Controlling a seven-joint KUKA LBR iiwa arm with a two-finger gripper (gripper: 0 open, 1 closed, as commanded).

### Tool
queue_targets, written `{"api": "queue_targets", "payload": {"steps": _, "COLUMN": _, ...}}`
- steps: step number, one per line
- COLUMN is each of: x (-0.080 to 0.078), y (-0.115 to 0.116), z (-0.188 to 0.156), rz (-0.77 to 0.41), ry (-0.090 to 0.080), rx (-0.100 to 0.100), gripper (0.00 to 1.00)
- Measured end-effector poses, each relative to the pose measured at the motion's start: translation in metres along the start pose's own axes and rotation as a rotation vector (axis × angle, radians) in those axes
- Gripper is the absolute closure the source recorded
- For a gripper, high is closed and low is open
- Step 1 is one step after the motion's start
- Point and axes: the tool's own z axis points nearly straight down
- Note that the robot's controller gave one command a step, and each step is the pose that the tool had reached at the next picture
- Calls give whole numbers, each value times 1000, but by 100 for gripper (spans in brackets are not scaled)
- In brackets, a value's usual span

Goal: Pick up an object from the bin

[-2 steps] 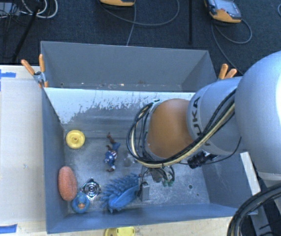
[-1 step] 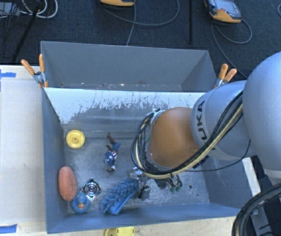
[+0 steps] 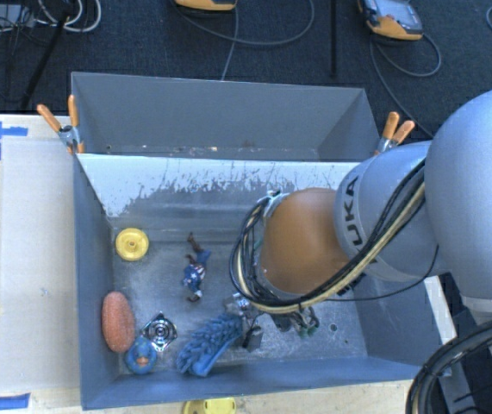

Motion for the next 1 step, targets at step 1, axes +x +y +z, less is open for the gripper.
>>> {"api": "queue_targets", "payload": {"steps": 1, "x": 8, "y": 8, "z": -52, "rz": -19, "ry": 4, "rx": -1, "gripper": 100}}
